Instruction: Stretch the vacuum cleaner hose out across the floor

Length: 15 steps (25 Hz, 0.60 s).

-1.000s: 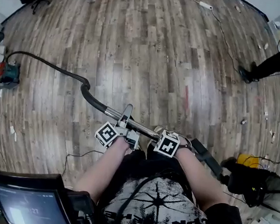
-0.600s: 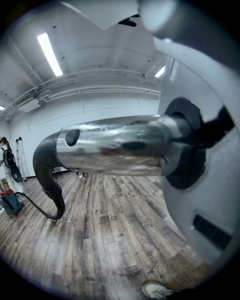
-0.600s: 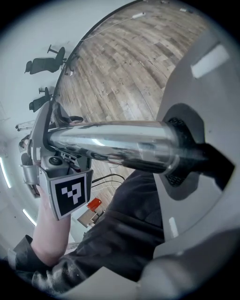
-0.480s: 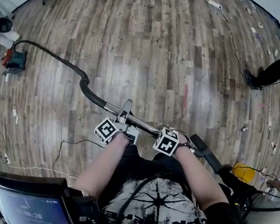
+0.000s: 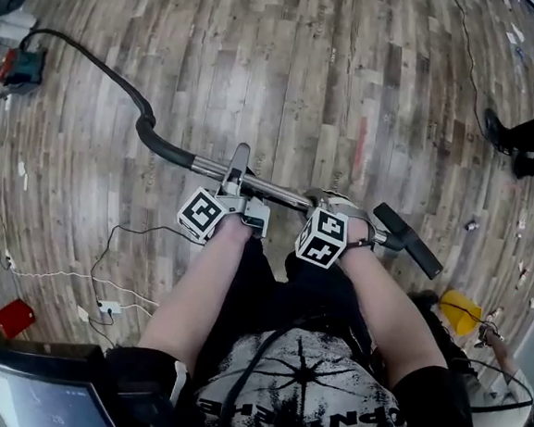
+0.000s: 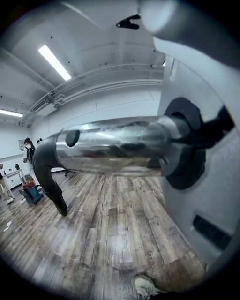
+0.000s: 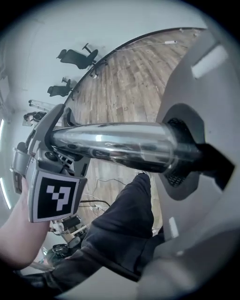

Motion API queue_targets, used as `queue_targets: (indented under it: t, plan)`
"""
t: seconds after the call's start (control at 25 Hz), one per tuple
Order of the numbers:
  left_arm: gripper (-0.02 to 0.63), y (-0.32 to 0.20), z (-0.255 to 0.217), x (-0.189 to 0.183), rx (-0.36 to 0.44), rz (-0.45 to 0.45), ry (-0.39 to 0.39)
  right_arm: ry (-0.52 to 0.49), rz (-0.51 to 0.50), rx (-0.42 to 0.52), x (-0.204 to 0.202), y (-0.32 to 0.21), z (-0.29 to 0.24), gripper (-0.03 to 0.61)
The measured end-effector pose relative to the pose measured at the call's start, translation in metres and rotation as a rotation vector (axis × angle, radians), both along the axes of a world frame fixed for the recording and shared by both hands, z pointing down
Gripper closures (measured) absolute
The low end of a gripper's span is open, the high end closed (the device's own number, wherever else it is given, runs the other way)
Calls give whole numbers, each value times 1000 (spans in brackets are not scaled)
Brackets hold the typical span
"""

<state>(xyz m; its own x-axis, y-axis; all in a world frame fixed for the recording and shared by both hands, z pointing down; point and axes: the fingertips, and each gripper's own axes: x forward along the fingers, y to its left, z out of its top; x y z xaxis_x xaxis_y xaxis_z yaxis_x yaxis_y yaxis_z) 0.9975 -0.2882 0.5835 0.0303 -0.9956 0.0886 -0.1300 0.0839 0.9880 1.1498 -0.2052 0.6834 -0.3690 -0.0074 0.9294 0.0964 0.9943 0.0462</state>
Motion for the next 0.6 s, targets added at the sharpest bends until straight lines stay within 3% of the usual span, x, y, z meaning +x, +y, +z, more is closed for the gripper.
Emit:
queue_targets:
  t: [0.16, 0.36, 0.52, 0.6]
  plan:
    - [558, -25, 15, 3, 12, 160, 5, 6, 64, -46, -11, -16, 12, 489]
    - [448, -25, 55, 30, -77, 449, 20, 85, 90, -32, -1, -31, 32, 489]
    - [420, -12, 85, 47, -120, 539, 68, 132, 136, -37, 17, -61, 53, 489]
    - [452, 2, 104, 57, -119, 609, -2, 143, 159, -49, 31, -74, 70, 489]
